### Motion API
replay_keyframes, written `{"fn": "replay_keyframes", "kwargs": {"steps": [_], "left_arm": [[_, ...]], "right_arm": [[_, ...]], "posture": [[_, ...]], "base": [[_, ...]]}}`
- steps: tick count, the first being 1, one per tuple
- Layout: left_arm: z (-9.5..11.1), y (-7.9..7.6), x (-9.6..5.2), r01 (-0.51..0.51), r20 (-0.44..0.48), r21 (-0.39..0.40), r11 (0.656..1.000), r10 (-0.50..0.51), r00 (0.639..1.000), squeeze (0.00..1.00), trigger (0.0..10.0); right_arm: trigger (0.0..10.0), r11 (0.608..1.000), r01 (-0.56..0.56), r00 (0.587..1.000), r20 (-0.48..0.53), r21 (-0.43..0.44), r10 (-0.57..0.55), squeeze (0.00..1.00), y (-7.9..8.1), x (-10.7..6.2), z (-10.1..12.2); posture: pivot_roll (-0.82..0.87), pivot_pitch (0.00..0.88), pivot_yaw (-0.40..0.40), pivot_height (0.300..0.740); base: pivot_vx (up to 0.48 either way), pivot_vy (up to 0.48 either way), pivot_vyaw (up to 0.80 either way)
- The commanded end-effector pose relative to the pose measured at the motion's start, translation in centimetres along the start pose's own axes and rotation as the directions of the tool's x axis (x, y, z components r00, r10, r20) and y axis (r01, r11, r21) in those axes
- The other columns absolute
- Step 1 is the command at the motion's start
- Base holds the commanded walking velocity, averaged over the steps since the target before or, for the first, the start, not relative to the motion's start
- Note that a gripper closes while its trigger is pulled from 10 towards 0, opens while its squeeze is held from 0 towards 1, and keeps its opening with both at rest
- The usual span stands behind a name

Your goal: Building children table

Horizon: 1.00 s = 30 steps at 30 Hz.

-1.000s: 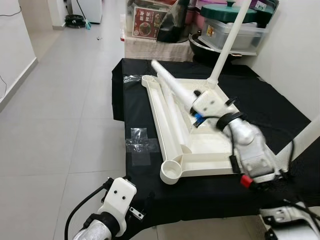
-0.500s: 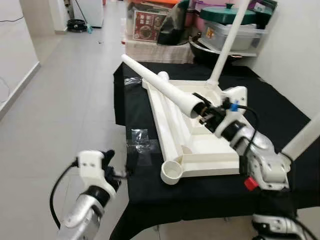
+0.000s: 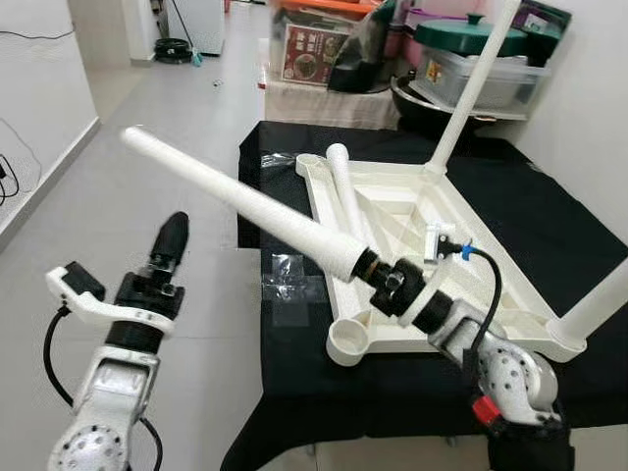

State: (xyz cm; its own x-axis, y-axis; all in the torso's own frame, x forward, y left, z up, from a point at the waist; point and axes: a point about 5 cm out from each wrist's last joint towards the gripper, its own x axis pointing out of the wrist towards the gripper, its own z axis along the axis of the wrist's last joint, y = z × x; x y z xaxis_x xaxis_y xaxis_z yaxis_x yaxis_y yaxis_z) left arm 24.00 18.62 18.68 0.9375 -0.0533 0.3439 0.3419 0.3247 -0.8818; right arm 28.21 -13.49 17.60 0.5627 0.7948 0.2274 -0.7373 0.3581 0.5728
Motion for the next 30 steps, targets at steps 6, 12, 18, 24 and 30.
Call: {"fn": "replay_keyframes", "kwargs": {"steps": [6, 12, 18, 24, 30], "left_arm": [[0.3, 0.3, -0.5, 0.040, 0.013, -0.156, 0.987, -0.039, 0.999, 0.00, 10.0], [1.0, 0.5, -0.6, 0.043, 0.012, -0.208, 0.977, -0.041, 0.999, 0.00, 10.0], [1.3, 0.4, -0.8, 0.059, 0.008, -0.250, 0.966, -0.059, 0.998, 0.00, 10.0], [1.8, 0.3, -0.9, 0.080, 0.025, -0.283, 0.956, -0.076, 0.997, 0.00, 10.0], [2.4, 0.2, -0.9, 0.094, 0.048, -0.324, 0.941, -0.083, 0.995, 0.00, 10.0]], "right_arm": [[0.0, 0.989, -0.119, 0.990, -0.068, 0.091, 0.125, 0.00, 1.4, -1.4, -0.7], [0.0, 0.971, -0.167, 0.977, -0.106, 0.171, 0.187, 0.00, 1.9, -2.4, -1.4], [0.0, 0.962, -0.172, 0.974, -0.113, 0.212, 0.199, 0.00, 1.6, -3.2, -1.0], [0.0, 0.949, -0.196, 0.966, -0.121, 0.247, 0.231, 0.00, 1.7, -4.0, -0.7], [0.0, 0.938, -0.190, 0.969, -0.100, 0.291, 0.227, 0.00, 1.4, -4.7, -0.6]], "posture": [[0.05, 0.000, -0.126, 0.740], [0.05, 0.000, -0.124, 0.740], [0.05, 0.000, -0.127, 0.740], [0.05, 0.000, -0.127, 0.740], [0.05, 0.000, -0.130, 0.740]], "base": [[0.000, 0.000, 0.00], [0.000, 0.000, 0.00], [0.000, 0.000, 0.00], [0.000, 0.000, 0.00], [0.000, 0.000, 0.00]]}}
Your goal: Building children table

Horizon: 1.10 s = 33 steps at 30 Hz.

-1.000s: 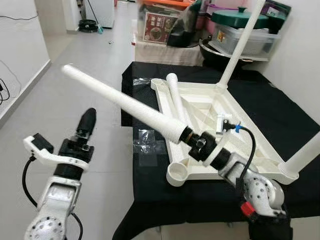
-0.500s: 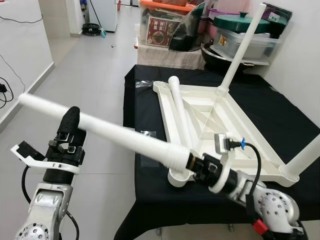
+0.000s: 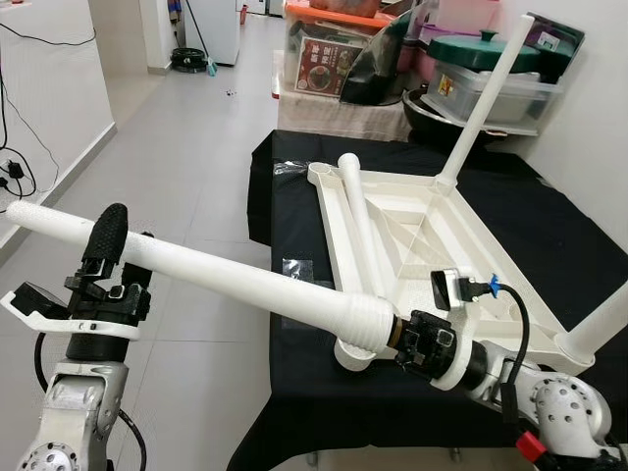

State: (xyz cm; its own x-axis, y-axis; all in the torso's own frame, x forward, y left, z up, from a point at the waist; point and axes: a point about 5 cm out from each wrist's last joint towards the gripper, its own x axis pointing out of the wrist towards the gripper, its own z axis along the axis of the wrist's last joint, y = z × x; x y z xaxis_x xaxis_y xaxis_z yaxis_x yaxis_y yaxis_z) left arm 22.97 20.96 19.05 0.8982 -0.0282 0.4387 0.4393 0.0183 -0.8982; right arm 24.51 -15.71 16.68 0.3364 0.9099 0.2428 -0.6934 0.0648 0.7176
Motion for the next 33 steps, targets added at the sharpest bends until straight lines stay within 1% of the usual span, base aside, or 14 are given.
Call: {"fn": "replay_keyframes", "kwargs": {"steps": [1, 3, 5, 12, 14, 15, 16, 17, 33], "left_arm": [[0.0, 0.2, 0.0, -0.008, -0.007, -0.024, 1.000, 0.008, 1.000, 0.00, 10.0], [0.2, 0.0, 0.0, 0.002, -0.002, -0.048, 0.999, -0.002, 1.000, 0.00, 10.0], [0.2, 0.0, 0.0, 0.002, -0.002, -0.048, 0.999, -0.002, 1.000, 0.00, 10.0], [-0.1, -0.2, -0.1, 0.019, -0.032, -0.071, 0.997, -0.021, 0.999, 0.00, 10.0], [-0.2, -0.2, -0.1, 0.019, -0.034, -0.075, 0.997, -0.022, 0.999, 0.00, 10.0], [-0.2, -0.2, -0.2, 0.019, -0.042, -0.077, 0.997, -0.022, 0.999, 0.00, 7.9], [-0.2, -0.2, -0.2, 0.019, -0.042, -0.077, 0.997, -0.022, 0.999, 0.00, 7.9], [-0.2, -0.2, -0.2, 0.020, -0.044, -0.078, 0.997, -0.023, 0.999, 0.00, 0.0], [0.0, 0.2, -0.5, 0.004, -0.049, -0.086, 0.996, -0.009, 0.999, 0.00, 0.0]], "right_arm": [[0.0, 1.000, -0.018, 1.000, 0.025, 0.016, 0.018, 0.00, 0.2, -0.7, 0.3], [0.0, 0.998, -0.039, 0.999, 0.002, 0.042, 0.039, 0.00, 0.5, -1.0, -0.3], [0.0, 0.998, -0.039, 0.999, 0.002, 0.042, 0.039, 0.00, 0.5, -1.0, -0.3], [0.0, 0.998, -0.046, 0.996, -0.072, 0.050, 0.049, 0.00, 0.6, -1.3, -1.2], [0.0, 0.998, -0.042, 0.996, -0.075, 0.052, 0.046, 0.00, 0.5, -1.3, -1.2], [0.0, 0.998, -0.040, 0.996, -0.080, 0.050, 0.044, 0.00, 0.5, -1.2, -1.2], [0.0, 0.998, -0.040, 0.996, -0.080, 0.050, 0.044, 0.00, 0.5, -1.2, -1.2], [0.0, 0.998, -0.030, 0.996, -0.088, 0.049, 0.034, 0.00, 0.4, -1.2, -1.3], [0.0, 0.999, -0.032, 0.993, -0.112, 0.030, 0.035, 0.00, 0.0, -1.1, -1.4]], "posture": [[0.05, 0.000, -0.130, 0.740], [0.05, 0.000, -0.130, 0.740], [0.05, 0.000, -0.130, 0.740], [0.05, 0.000, -0.128, 0.740], [0.05, 0.000, -0.128, 0.740], [0.05, 0.000, -0.129, 0.740], [0.05, 0.000, -0.129, 0.740], [0.05, 0.000, -0.128, 0.740], [0.06, 0.000, -0.128, 0.740]], "base": [[0.000, 0.000, 0.00], [0.000, 0.000, 0.00], [0.000, 0.000, 0.00], [0.000, 0.000, 0.00], [0.000, 0.000, 0.00], [0.000, 0.000, 0.00], [0.000, 0.000, 0.00], [0.000, 0.000, 0.00], [0.000, 0.000, 0.00]]}}
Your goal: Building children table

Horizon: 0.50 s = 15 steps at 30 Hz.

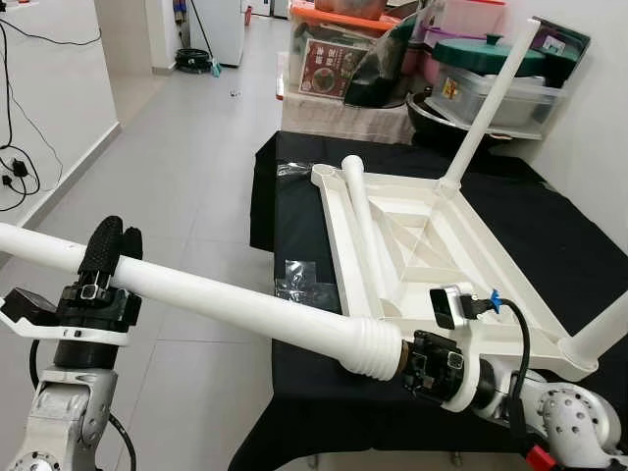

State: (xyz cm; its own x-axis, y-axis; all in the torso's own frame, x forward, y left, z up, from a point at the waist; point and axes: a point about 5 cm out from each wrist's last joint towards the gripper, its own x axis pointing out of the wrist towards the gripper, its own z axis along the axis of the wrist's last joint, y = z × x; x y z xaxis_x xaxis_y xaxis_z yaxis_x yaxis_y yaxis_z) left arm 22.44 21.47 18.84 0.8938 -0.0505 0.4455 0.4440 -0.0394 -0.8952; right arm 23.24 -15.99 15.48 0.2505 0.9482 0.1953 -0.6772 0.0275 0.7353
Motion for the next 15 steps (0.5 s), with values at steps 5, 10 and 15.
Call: {"fn": "replay_keyframes", "kwargs": {"steps": [5, 10, 15], "left_arm": [[-0.43, 0.30, 0.09, -0.001, -0.027, -0.025, 1.000, 0.000, 1.000, 0.00, 0.0], [-0.27, 0.20, 0.24, 0.004, -0.022, -0.024, 1.000, -0.005, 1.000, 0.00, 0.0], [-0.07, -0.09, 0.62, 0.016, -0.007, -0.028, 0.999, -0.016, 1.000, 0.00, 0.0]], "right_arm": [[0.0, 1.000, -0.004, 1.000, -0.011, -0.026, 0.004, 0.00, -0.08, -0.02, 0.20], [10.0, 0.998, 0.003, 1.000, -0.004, -0.062, -0.004, 0.00, -0.31, 0.30, 0.49], [10.0, 0.998, 0.008, 1.000, 0.005, -0.062, -0.007, 1.00, -0.49, 0.23, 0.61]], "posture": [[0.06, 0.000, -0.128, 0.740], [0.06, 0.000, -0.126, 0.740], [0.06, 0.000, -0.128, 0.740]], "base": [[0.000, 0.000, 0.00], [0.000, 0.000, 0.00], [0.000, 0.000, 0.00]]}}
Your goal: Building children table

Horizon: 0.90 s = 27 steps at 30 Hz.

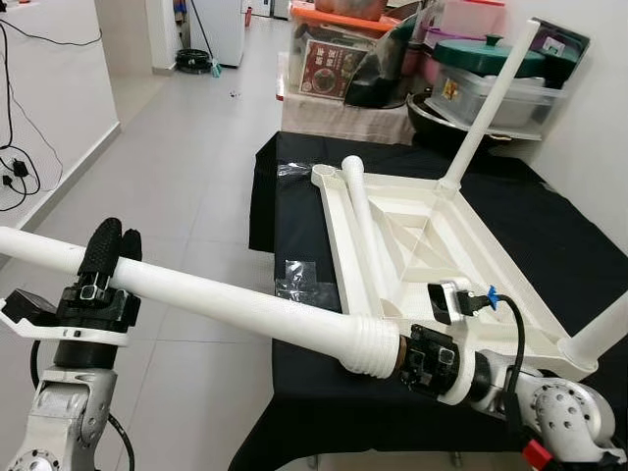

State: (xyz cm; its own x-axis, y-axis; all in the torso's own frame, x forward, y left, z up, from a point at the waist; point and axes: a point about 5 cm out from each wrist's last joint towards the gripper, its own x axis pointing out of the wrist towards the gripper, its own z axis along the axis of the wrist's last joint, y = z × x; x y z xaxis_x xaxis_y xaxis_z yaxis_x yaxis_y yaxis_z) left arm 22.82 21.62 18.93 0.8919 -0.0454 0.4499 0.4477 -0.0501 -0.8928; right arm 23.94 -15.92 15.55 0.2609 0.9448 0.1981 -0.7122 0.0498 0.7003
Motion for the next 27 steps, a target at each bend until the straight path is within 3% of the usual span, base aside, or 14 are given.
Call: {"fn": "replay_keyframes", "kwargs": {"steps": [1, 5, 6, 19, 24, 27], "left_arm": [[-0.1, -0.3, 0.4, 0.016, -0.005, -0.018, 1.000, -0.016, 1.000, 0.00, 0.0], [0.1, -0.4, 0.6, 0.022, 0.006, -0.017, 1.000, -0.022, 1.000, 0.00, 0.0], [0.4, -0.5, 0.6, 0.024, 0.011, -0.009, 1.000, -0.024, 1.000, 0.00, 0.0], [2.6, -1.0, 0.8, 0.017, -0.001, 0.098, 0.995, -0.017, 1.000, 0.00, 0.0], [3.5, -1.4, 1.3, 0.030, -0.061, 0.166, 0.986, -0.020, 0.998, 0.00, 0.0], [4.2, -2.0, 2.4, 0.062, -0.150, 0.239, 0.969, -0.027, 0.988, 0.00, 0.0]], "right_arm": [[10.0, 1.000, 0.015, 1.000, 0.003, -0.008, -0.015, 1.00, -0.3, -0.1, 0.2], [10.0, 0.999, 0.034, 0.999, 0.013, -0.015, -0.034, 1.00, -0.6, -0.4, 0.2], [10.0, 0.999, 0.039, 0.999, 0.015, -0.007, -0.039, 0.00, -0.7, -0.8, 0.2], [10.0, 0.993, 0.120, 0.993, 0.010, -0.001, -0.120, 0.00, -1.6, -3.7, 0.1], [10.0, 0.976, 0.212, 0.976, -0.031, -0.055, -0.213, 0.00, -2.5, -4.6, 0.2], [10.0, 0.939, 0.313, 0.946, -0.040, -0.141, -0.321, 0.00, -3.6, -5.5, 1.4]], "posture": [[0.06, 0.000, -0.130, 0.740], [0.06, 0.000, -0.129, 0.740], [0.06, 0.000, -0.131, 0.740], [0.06, 0.000, -0.129, 0.740], [0.06, 0.000, -0.124, 0.740], [0.06, 0.000, -0.124, 0.740]], "base": [[0.000, 0.000, 0.00], [0.000, 0.000, 0.00], [0.000, 0.000, 0.00], [0.000, 0.000, 0.00], [0.000, 0.000, 0.00], [0.000, 0.000, 0.00]]}}
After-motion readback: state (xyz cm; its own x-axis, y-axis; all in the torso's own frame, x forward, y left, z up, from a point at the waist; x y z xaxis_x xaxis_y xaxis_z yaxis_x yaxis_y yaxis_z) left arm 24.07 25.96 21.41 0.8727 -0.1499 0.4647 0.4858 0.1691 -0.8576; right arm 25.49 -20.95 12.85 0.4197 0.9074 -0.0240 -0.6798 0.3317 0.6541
